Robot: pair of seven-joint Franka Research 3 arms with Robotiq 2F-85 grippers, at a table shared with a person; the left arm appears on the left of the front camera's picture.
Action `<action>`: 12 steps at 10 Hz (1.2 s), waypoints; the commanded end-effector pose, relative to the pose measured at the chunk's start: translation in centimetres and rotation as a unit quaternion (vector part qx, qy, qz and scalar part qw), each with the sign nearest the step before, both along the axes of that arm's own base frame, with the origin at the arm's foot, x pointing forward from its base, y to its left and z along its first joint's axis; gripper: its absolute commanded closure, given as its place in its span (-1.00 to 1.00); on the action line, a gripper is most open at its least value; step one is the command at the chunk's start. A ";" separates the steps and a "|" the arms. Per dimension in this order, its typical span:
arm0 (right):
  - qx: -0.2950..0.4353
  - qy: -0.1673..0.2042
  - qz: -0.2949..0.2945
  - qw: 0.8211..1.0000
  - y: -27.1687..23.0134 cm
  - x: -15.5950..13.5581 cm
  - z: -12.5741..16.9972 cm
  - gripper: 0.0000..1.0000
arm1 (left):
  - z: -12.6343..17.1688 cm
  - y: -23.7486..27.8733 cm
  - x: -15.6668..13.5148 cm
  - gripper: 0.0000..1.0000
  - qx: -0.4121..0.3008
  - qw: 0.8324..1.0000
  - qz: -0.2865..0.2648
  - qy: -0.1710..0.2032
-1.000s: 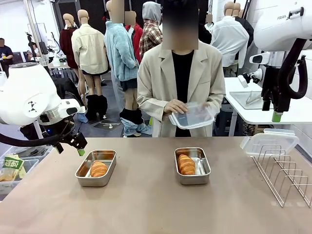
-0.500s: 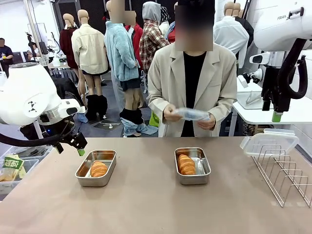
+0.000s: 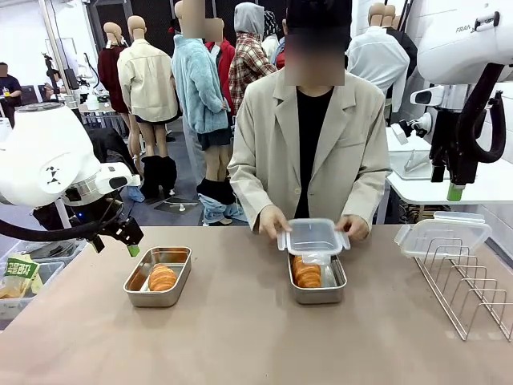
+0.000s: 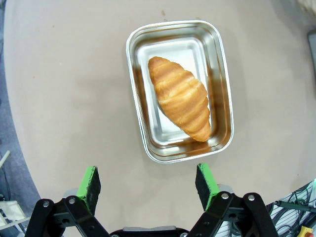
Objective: Place the bread in airtight containers.
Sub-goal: Pick up one Airtight Container lid and hand it to the human.
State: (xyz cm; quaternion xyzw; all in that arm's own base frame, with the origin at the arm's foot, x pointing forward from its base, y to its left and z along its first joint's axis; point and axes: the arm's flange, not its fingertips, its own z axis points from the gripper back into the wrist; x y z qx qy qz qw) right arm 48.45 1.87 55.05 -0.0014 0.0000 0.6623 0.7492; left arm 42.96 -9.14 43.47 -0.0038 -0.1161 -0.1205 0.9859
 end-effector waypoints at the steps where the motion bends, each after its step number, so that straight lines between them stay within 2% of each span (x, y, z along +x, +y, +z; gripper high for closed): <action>1: -0.006 0.006 0.000 1.000 -0.1 0.2 0.2 -1.00 | 0.0 -0.1 0.1 -1.00 0.000 1.000 0.009 -0.005; 12: -0.006 0.006 0.000 1.000 -0.1 0.2 0.2 -1.00 | 0.0 -0.1 0.1 -1.00 0.000 1.000 0.009 -0.005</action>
